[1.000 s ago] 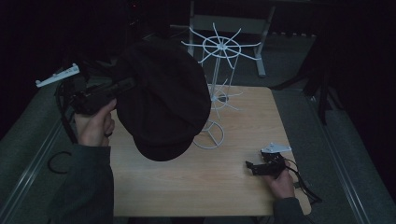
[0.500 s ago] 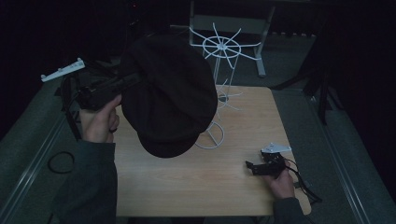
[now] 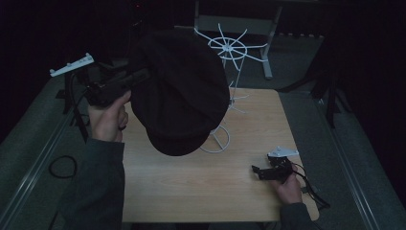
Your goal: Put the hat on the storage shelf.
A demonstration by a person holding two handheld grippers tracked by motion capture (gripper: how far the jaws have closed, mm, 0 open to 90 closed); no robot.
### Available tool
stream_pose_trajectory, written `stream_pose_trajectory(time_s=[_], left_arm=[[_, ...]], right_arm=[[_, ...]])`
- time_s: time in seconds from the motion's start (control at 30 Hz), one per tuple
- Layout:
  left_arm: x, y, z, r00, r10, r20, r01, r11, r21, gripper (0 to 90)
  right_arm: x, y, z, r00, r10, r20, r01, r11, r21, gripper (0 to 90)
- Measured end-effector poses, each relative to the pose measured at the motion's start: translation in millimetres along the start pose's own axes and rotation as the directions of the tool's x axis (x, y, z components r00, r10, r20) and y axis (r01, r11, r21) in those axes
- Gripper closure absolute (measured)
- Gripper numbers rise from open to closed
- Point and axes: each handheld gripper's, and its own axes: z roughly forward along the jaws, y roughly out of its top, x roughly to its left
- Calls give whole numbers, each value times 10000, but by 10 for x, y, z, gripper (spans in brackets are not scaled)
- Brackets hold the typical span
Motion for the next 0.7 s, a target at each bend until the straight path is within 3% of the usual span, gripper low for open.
stream_pose_trajectory(time_s=[0.47,0.7], left_arm=[[41,-22,269,9992,-327,-250,329,9994,72,754],[82,-99,443,9976,-296,-629,326,9983,485,751]], right_arm=[[0,0,0,10000,-9,5,9,10000,-6,115],[-1,0,1,10000,-23,10,23,10000,-6,115]])
